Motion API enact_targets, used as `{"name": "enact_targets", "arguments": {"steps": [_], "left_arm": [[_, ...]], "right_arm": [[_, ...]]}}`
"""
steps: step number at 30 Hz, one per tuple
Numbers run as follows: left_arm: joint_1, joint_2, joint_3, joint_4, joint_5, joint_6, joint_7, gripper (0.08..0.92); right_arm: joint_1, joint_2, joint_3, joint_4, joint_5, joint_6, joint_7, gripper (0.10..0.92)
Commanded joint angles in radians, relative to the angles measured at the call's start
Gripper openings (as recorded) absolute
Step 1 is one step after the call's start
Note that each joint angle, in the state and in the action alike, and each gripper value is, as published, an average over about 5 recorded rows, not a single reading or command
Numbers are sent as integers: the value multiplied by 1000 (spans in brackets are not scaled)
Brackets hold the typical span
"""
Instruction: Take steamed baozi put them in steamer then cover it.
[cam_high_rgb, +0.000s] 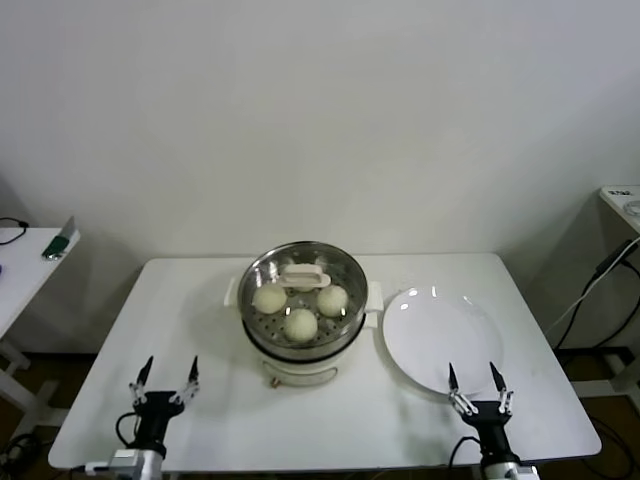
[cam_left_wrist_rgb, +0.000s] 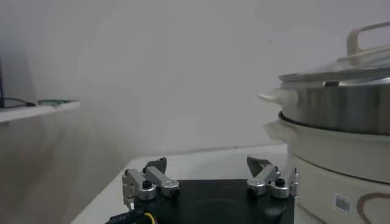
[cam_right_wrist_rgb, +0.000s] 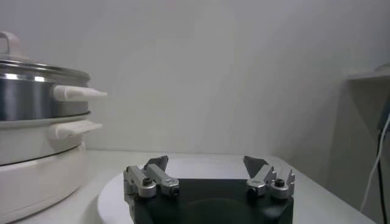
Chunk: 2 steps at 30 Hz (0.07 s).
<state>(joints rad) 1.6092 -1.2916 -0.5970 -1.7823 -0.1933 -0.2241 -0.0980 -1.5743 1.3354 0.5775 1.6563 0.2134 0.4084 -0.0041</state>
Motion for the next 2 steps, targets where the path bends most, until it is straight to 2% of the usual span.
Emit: {"name": "enact_targets", "arguments": {"steps": [1,2], "left_arm": [[16,-5,7,28,-33,-40,-1,823],[16,-5,7,27,-33,-40,0,823]], "right_arm": [[-1,0,0,-4,3,1,-2,823],[-1,0,0,-4,2,1,-3,823]]}}
